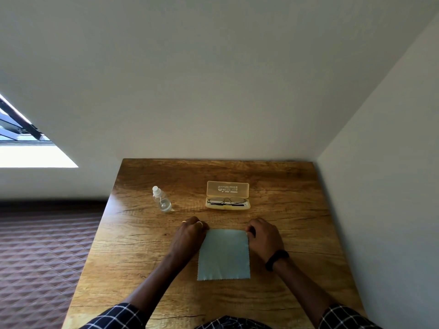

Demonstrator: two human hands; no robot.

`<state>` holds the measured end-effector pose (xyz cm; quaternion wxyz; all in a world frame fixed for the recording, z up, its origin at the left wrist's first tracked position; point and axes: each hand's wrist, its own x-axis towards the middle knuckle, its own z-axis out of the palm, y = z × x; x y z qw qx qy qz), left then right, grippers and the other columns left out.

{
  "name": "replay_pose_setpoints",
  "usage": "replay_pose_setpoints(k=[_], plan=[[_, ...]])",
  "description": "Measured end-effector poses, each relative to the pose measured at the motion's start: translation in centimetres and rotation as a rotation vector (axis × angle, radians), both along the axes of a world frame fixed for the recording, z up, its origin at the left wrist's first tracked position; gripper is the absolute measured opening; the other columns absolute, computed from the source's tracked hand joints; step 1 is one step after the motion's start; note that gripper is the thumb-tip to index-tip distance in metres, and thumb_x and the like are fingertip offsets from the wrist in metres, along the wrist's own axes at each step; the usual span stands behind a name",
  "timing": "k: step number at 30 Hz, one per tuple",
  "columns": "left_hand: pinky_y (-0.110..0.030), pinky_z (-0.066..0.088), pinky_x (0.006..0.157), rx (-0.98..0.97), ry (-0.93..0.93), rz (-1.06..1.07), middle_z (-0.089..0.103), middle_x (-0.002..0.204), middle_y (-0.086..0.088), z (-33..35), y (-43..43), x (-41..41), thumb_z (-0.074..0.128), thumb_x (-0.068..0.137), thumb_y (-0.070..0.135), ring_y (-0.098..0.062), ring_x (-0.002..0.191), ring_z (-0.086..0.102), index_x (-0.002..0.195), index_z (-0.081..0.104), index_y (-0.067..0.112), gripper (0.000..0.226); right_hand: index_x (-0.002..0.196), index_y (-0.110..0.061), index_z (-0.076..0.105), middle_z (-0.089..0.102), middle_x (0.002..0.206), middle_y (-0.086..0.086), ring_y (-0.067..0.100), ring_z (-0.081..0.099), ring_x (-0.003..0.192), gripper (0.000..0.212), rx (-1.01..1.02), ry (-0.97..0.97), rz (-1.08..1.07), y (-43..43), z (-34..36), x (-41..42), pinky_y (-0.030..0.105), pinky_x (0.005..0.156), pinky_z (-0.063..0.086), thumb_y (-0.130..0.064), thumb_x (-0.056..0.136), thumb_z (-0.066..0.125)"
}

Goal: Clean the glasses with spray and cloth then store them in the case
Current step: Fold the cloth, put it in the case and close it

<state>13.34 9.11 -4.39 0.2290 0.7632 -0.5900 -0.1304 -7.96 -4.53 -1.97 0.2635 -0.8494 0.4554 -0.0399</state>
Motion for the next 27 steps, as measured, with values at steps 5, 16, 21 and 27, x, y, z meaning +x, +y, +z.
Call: replay_pose_setpoints(k=[5,16,21,27], plan=[[-0.024,0.060,0.062,-0.055,0.083,0.051,0.070,0.097,0.001,0.6,0.0,0.2,0.077,0.086,0.011,-0.008,0.078,0.067,0.094,0.076,0.015,0.009,0.078,-0.028,0.059,0.057,0.077,-0.015,0.002,0.055,0.071,0.018,0.022,-0.047,-0.036,-0.3,0.3,0.1,0.019,0.065,0.048,-0.012,0.083,0.065],[-0.025,0.059,0.068,-0.122,0.094,-0.033,0.067,0.106,0.006,1.0,3.2,-0.5,0.068,0.091,0.023,-0.003,0.085,0.066,0.097,0.076,0.015,0.013,0.080,-0.025,0.061,0.059,0.083,-0.014,0.001,0.056,0.075,0.020,0.018,-0.147,0.026,1.3,0.3,-1.8,0.021,0.067,0.052,-0.007,0.080,0.069],[-0.019,0.056,0.066,-0.078,0.027,-0.040,0.066,0.110,0.007,0.9,6.1,-1.8,0.077,0.086,0.018,-0.008,0.086,0.065,0.094,0.076,0.017,0.007,0.079,-0.024,0.061,0.058,0.085,-0.014,0.001,0.055,0.079,0.020,0.029,-0.181,0.080,2.7,-0.6,-3.8,0.025,0.070,0.052,-0.008,0.077,0.073],[-0.023,0.058,0.065,-0.022,0.011,-0.014,0.067,0.117,0.001,0.5,8.7,-3.9,0.082,0.081,0.014,-0.015,0.084,0.067,0.096,0.077,0.017,0.016,0.081,-0.023,0.064,0.059,0.090,-0.013,0.003,0.054,0.085,0.017,0.025,-0.164,0.129,3.9,-1.4,-5.6,0.024,0.076,0.050,-0.011,0.077,0.074]])
